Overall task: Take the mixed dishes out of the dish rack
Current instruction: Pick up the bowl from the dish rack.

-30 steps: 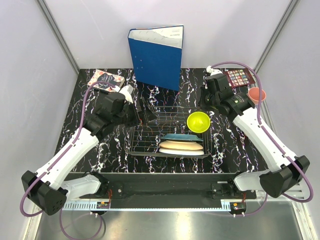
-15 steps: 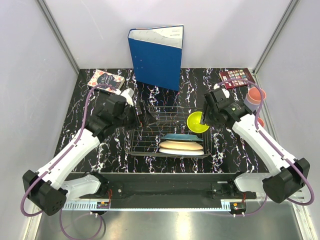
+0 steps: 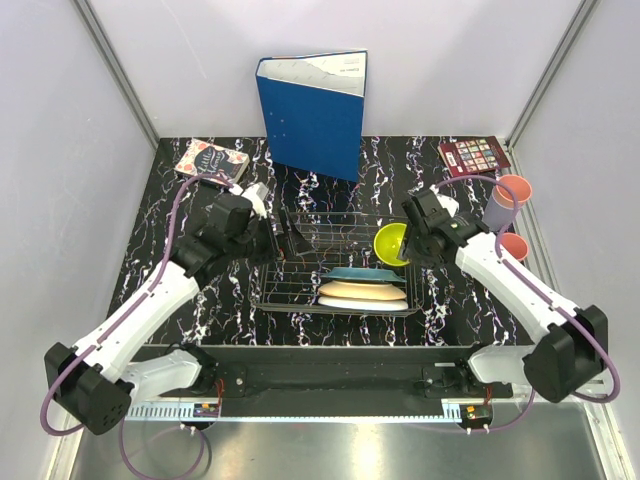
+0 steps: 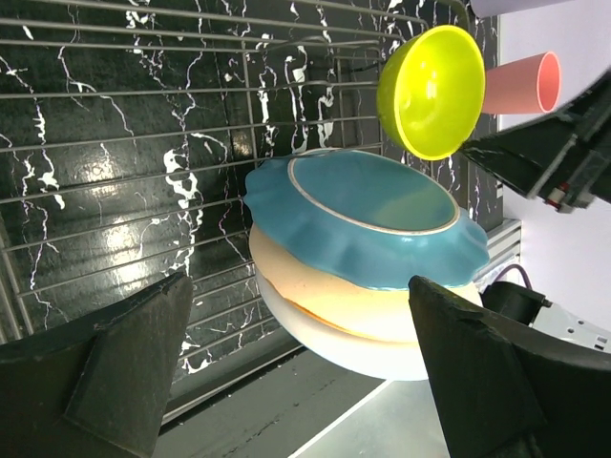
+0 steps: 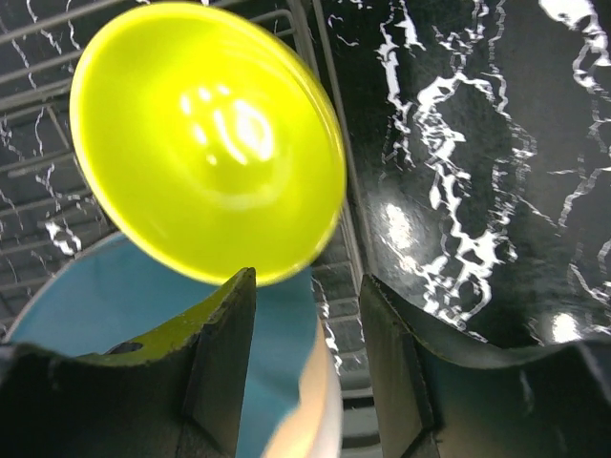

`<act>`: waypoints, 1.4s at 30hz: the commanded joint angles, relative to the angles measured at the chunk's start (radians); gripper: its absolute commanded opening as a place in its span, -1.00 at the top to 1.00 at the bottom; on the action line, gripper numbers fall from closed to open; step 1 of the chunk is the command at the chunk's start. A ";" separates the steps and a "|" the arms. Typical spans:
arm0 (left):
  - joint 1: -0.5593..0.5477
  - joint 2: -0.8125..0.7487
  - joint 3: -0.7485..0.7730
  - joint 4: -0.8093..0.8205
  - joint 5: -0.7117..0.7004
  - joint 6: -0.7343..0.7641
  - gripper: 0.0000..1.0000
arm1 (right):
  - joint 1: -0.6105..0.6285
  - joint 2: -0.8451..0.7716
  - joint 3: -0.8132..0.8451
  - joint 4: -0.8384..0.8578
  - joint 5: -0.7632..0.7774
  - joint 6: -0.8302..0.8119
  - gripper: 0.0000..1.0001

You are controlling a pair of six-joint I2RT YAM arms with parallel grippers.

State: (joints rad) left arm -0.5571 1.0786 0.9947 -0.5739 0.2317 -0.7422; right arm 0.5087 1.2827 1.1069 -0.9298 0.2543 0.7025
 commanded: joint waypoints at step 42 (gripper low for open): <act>-0.003 -0.022 -0.002 0.032 0.006 0.001 -0.98 | 0.004 -0.108 0.106 0.106 0.154 -0.029 1.00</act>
State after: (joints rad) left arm -0.5571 1.0512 0.9714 -0.5812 0.2375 -0.7425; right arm 0.5041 1.2705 1.1172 -0.7887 0.4068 0.7242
